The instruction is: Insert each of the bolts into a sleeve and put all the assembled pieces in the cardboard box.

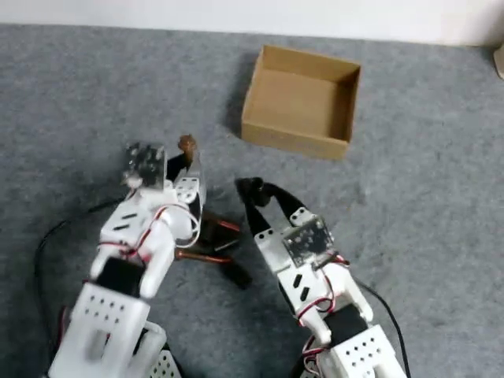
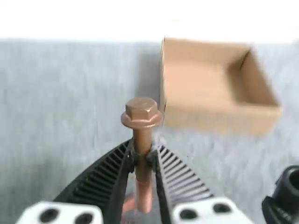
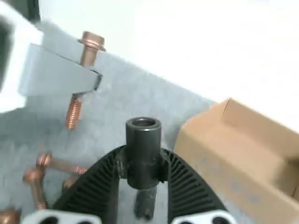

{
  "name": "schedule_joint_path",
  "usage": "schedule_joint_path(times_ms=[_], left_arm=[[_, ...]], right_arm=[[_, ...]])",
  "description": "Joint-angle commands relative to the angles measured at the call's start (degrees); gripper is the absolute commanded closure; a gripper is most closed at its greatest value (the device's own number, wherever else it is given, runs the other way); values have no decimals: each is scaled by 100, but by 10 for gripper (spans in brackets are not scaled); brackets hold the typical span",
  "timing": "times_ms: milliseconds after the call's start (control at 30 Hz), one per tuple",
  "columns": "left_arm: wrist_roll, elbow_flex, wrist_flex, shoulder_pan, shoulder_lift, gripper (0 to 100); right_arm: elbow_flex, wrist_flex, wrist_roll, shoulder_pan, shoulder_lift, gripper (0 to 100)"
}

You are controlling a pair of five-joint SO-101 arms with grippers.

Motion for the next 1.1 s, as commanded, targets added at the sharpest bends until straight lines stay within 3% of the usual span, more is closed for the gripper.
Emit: schedule_joint_path(times_ms=[0, 200, 300, 433, 633, 767, 1067], left_arm=[[62, 163, -633, 110, -1007, 995], [1793, 259, -633, 110, -1956, 995], [2259, 259, -633, 110, -2360, 995], [2277, 409, -624, 347, -2747, 995], [2127, 936, -624, 1613, -3213, 995], [1705, 1024, -633, 1657, -3530, 995], [1662, 1130, -633, 1657, -3837, 995]], right_arm=[[400, -251, -18, -66, -382, 994], [462, -215, -18, -75, -497, 994], [629, -242, -18, -189, -532, 994], [637, -207, -18, -382, -497, 994], [637, -198, -18, -470, -497, 994], [637, 84, -9, -725, -523, 994], [646, 119, -9, -831, -523, 994]])
